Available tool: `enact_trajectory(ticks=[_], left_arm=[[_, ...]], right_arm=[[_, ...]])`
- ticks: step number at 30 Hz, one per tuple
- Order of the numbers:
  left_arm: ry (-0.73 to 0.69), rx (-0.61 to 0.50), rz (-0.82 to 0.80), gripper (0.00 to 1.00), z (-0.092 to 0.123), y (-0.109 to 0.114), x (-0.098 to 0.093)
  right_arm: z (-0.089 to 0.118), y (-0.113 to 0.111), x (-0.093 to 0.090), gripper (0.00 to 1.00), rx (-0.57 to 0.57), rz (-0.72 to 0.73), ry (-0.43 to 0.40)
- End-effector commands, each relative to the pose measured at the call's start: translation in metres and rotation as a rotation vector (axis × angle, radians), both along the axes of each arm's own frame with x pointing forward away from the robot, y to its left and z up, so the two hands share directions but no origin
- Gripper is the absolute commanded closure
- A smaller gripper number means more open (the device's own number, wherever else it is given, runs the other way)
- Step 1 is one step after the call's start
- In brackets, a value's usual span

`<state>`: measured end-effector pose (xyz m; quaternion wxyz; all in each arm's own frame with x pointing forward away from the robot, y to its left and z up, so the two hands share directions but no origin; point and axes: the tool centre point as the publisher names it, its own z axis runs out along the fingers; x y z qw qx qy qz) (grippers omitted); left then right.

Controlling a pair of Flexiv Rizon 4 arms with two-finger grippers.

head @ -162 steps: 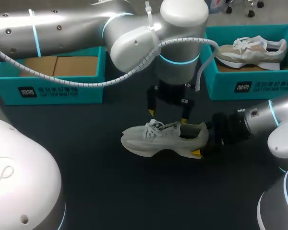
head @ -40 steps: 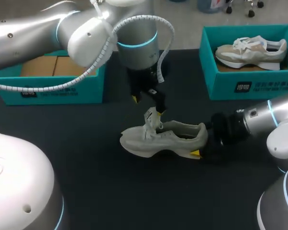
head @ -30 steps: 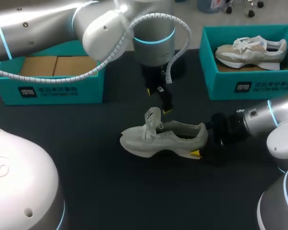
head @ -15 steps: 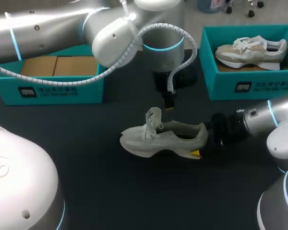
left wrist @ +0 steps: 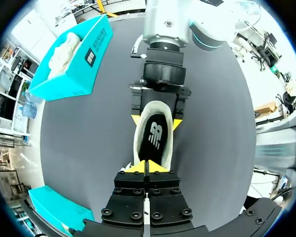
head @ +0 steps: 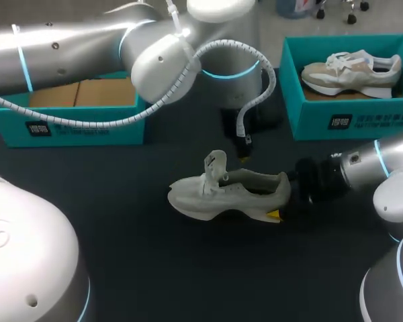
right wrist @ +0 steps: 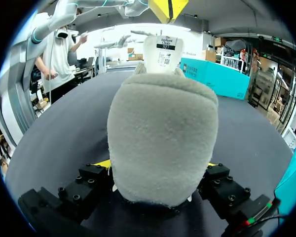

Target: Take the shoe out of the shoebox, open the shoe tongue, remove and reinsert the insole, then place the shoe into the shoebox

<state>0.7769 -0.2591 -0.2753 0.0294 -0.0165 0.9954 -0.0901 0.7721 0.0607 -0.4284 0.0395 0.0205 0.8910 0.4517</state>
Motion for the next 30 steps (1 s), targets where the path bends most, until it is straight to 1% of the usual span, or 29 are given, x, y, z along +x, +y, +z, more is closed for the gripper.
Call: enact_trajectory(ticks=[1,6,8,9,10,23,26,30], left_arm=[[-0.004,-0.017,-0.010,1.00,-0.019,-0.006,-0.006],[0.003,-0.022,-0.045,1.00,-0.031,-0.011,-0.010],[0.021,0.006,-0.052,1.00,-0.037,-0.014,-0.012],[0.026,0.026,-0.026,1.00,-0.039,-0.016,-0.012],[0.057,0.024,-0.049,1.00,-0.040,-0.017,-0.012],[0.057,0.024,-0.049,1.00,-0.040,-0.017,-0.012],[0.042,0.031,-0.060,1.00,-0.053,-0.022,-0.010],[0.041,0.028,-0.074,1.00,-0.064,-0.024,-0.012]], right_arm=[[-0.004,0.001,-0.001,1.00,-0.004,-0.002,-0.001],[-0.004,0.001,-0.001,1.00,-0.004,-0.002,-0.001],[-0.004,0.001,-0.001,1.00,-0.004,-0.002,-0.001],[-0.004,0.001,-0.001,1.00,-0.004,-0.002,-0.001],[-0.004,0.001,-0.001,1.00,-0.004,-0.002,-0.001],[-0.004,0.001,-0.001,1.00,-0.004,-0.002,-0.001],[-0.004,0.001,-0.001,1.00,-0.004,-0.002,-0.001],[-0.004,0.001,-0.001,1.00,-0.004,-0.002,-0.001]])
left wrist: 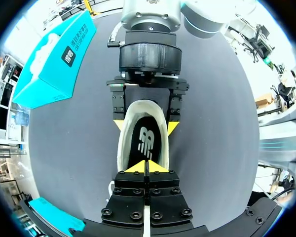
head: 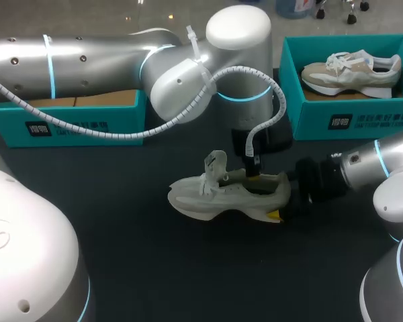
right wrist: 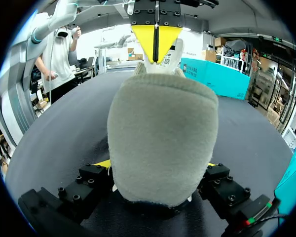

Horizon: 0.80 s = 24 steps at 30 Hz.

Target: Take the shoe out of the shoebox, open the shoe tongue, remove and reinsert the insole, then place the shoe into the shoebox

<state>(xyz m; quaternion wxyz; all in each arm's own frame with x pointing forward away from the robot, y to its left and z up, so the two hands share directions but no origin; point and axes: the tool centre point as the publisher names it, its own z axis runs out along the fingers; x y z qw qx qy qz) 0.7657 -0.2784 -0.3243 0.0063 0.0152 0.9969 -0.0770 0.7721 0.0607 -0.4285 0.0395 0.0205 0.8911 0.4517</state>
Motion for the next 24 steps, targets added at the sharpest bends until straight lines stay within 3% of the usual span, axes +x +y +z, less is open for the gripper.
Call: enact_trajectory(ticks=[1,13,24], left_arm=[[-0.001,0.007,-0.012,1.00,-0.017,-0.006,-0.001],[0.001,0.036,-0.040,1.00,-0.051,-0.010,0.004],[0.055,0.053,-0.047,1.00,-0.067,0.004,-0.009]], right_arm=[[-0.004,0.001,-0.001,1.00,-0.004,-0.002,-0.001],[-0.004,0.001,-0.001,1.00,-0.004,-0.002,-0.001],[-0.004,0.001,-0.001,1.00,-0.004,-0.002,-0.001]])
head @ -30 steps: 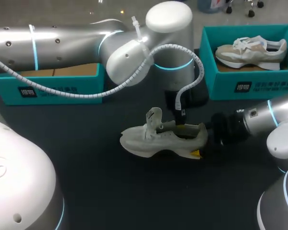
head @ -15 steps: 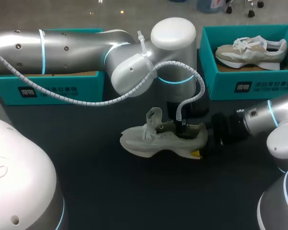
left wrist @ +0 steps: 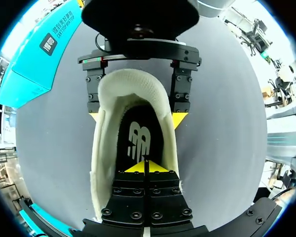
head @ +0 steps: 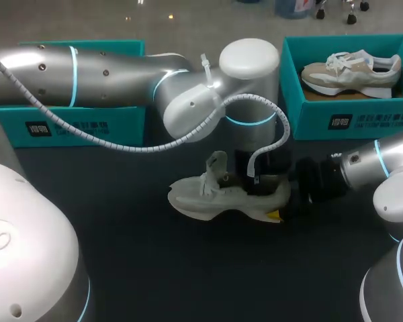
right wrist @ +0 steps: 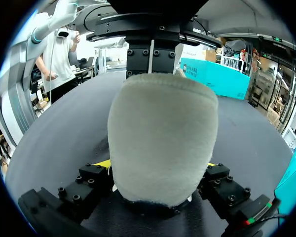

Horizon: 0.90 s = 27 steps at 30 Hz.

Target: Take the shoe out of the shoebox, open the shoe tongue, remove and reinsert the insole, then place the shoe into the shoebox

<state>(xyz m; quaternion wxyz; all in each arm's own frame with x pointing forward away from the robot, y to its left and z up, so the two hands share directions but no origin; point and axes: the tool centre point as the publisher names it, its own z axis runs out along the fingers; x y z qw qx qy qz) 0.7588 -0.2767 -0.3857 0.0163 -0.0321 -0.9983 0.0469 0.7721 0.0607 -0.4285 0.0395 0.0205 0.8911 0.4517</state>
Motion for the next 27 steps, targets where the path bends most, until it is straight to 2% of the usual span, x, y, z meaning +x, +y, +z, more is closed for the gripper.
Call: enact_trajectory(ticks=[1,6,7,8,9,11,12,13,14,15,17,21,25,27], left_arm=[[0.025,-0.010,-0.015,1.00,-0.007,0.003,-0.004],[0.068,-0.033,-0.035,1.00,-0.014,0.001,-0.009],[0.072,-0.034,-0.037,0.91,-0.015,0.000,-0.010],[0.075,-0.034,-0.040,0.90,-0.015,0.000,-0.011],[0.076,-0.035,-0.042,0.94,-0.016,-0.001,-0.011],[0.077,-0.035,-0.047,0.91,-0.018,-0.002,-0.012],[0.079,-0.034,-0.049,0.86,-0.019,-0.003,-0.013],[0.085,-0.032,-0.052,0.77,-0.021,-0.004,-0.013],[0.089,-0.030,-0.054,0.59,-0.023,-0.004,-0.013],[0.093,-0.027,-0.053,0.55,-0.025,-0.004,-0.013],[0.097,-0.028,-0.053,0.55,-0.027,-0.004,-0.013],[0.093,-0.023,-0.053,0.64,-0.033,-0.004,-0.012],[0.058,-0.010,-0.071,0.63,-0.044,-0.005,-0.010],[0.031,-0.006,-0.082,0.69,-0.050,-0.005,-0.010]], right_arm=[[-0.004,0.001,-0.001,1.00,-0.004,-0.002,-0.001],[-0.004,0.001,-0.001,1.00,-0.004,-0.002,-0.001],[-0.004,0.001,-0.001,1.00,-0.004,-0.002,-0.001],[-0.004,0.001,-0.001,1.00,-0.004,-0.002,-0.001],[-0.004,0.001,-0.001,1.00,-0.004,-0.002,-0.001],[-0.004,0.001,-0.001,1.00,-0.004,-0.002,-0.001],[-0.004,0.001,-0.001,1.00,-0.004,-0.002,-0.001],[-0.004,0.001,-0.001,1.00,-0.004,-0.002,-0.001],[-0.004,0.001,-0.001,1.00,-0.004,-0.002,-0.001],[-0.004,0.001,-0.001,1.00,-0.004,-0.002,-0.001],[-0.004,0.001,-0.001,1.00,-0.004,-0.002,-0.001],[-0.004,0.001,-0.001,1.00,-0.004,-0.002,-0.001],[-0.004,0.001,-0.001,1.00,-0.004,-0.002,-0.001],[-0.004,0.001,-0.001,1.00,-0.004,-0.002,-0.001]])
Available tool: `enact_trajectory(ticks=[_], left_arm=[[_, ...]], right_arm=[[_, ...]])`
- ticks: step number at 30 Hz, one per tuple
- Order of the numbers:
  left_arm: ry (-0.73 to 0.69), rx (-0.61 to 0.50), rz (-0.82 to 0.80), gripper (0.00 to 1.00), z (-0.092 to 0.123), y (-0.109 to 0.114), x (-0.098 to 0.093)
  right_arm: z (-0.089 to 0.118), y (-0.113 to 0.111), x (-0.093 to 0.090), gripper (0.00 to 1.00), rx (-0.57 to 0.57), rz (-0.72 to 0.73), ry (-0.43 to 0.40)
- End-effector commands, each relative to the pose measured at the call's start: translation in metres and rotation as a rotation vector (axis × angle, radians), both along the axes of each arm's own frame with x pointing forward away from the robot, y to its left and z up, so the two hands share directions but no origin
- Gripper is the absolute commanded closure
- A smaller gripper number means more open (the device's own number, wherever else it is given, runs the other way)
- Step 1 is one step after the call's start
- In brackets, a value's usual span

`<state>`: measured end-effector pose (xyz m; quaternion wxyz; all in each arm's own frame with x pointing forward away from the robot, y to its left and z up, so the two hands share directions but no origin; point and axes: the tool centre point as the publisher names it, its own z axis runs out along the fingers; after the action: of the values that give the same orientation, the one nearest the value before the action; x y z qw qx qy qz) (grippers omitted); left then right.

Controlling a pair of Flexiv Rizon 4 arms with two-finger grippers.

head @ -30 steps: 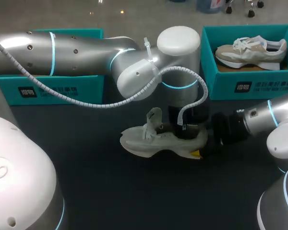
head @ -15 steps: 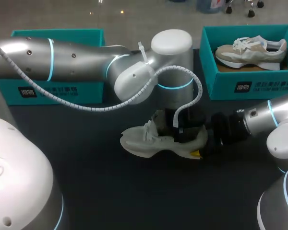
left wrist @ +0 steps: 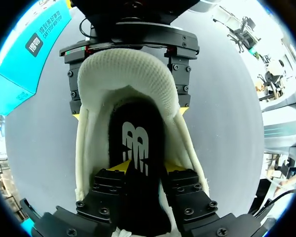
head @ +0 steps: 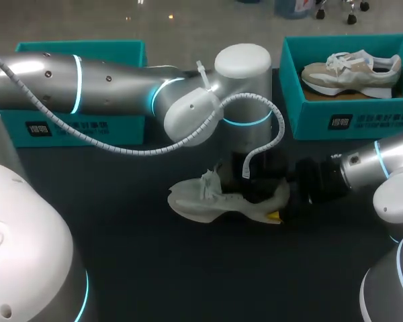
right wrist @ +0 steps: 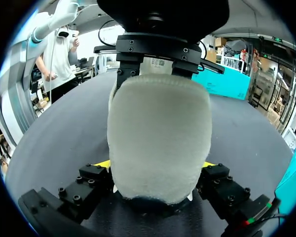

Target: Take the shoe out of the shoebox, open the shoe tongue, remove and reinsert the insole, then place the shoe into the shoebox

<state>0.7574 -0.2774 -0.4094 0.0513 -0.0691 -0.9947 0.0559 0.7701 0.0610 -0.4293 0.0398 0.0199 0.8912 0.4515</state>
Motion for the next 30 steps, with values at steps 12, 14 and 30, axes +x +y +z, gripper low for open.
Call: enact_trajectory(ticks=[12,14,30], left_arm=[[-0.157,0.029,0.002,1.00,-0.050,-0.002,-0.005],[-0.169,0.040,0.005,1.00,-0.050,-0.001,-0.003],[-0.146,-0.047,0.096,1.00,0.003,0.024,0.008]], right_arm=[[-0.003,0.001,0.001,1.00,-0.003,-0.003,0.000],[-0.003,0.001,0.001,1.00,-0.003,-0.003,0.000],[-0.003,0.001,0.001,1.00,-0.003,-0.003,0.000]])
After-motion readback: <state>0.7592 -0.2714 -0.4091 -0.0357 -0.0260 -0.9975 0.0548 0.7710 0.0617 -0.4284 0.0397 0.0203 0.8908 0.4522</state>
